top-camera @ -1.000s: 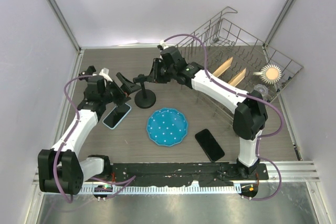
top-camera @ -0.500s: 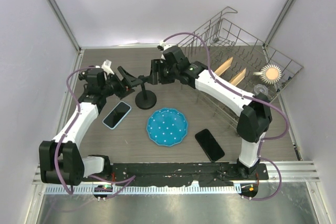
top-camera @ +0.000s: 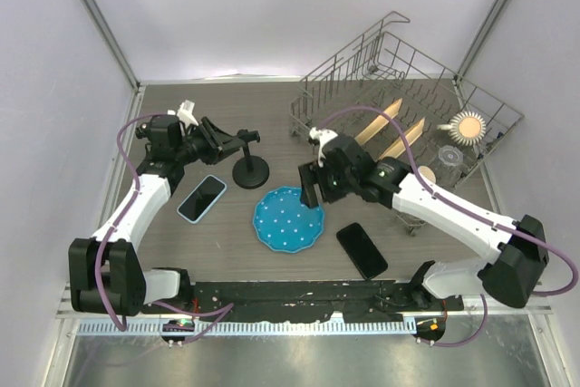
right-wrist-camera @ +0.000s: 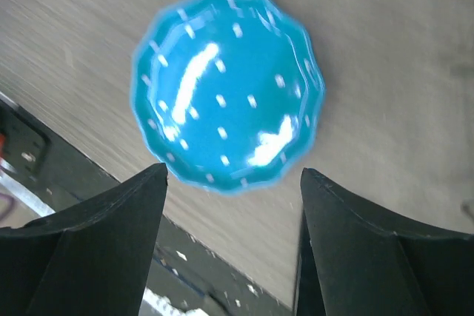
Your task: Place the phone on the phone stand
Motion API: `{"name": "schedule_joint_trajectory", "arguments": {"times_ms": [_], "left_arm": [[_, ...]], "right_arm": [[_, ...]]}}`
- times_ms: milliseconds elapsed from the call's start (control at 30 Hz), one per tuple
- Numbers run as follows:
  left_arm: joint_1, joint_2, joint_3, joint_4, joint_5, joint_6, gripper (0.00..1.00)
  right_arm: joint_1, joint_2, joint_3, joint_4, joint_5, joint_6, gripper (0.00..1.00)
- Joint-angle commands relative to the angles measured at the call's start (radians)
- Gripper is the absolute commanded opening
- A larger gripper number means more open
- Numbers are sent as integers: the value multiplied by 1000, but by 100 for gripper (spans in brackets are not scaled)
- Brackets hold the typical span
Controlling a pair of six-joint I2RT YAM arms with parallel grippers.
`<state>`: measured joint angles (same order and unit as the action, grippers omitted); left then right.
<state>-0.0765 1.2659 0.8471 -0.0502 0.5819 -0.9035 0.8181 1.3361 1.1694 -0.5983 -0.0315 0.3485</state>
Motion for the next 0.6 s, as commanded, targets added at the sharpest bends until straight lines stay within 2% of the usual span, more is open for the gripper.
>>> {"name": "schedule_joint_trajectory", "arguments": {"times_ms": [0,167,233,267,300,367,400,500,567], "left_arm": [[17,30,4,41,13,8,32],[20,41,3,46,27,9,26],[21,33,4,29,15,26,26],[21,30,7,21,13,32,30],[21,24,9,3,9,41,46],[21,0,17,-23,-17,67,65],[21,-11,18,-49,-28,75,80],[20,-62,38,-98,-63,97,100],[18,-106,52,-128,-94,109,100]], "right_arm": [[32,-112,-120,-110,82,70,80],[58,-184,-230,-149,110,208,80],[62,-186,-244,-178,151,267,80],[64,-184,-247,-223,172,283,80],[65,-177,-247,-244,189,293,80],[69,-170,-255,-277,208,317,80],[69,-167,-260,-281,206,325,80],[75,-160,-284,-285,188,343,81],[76,-160,-301,-297,209,356,81]]}}
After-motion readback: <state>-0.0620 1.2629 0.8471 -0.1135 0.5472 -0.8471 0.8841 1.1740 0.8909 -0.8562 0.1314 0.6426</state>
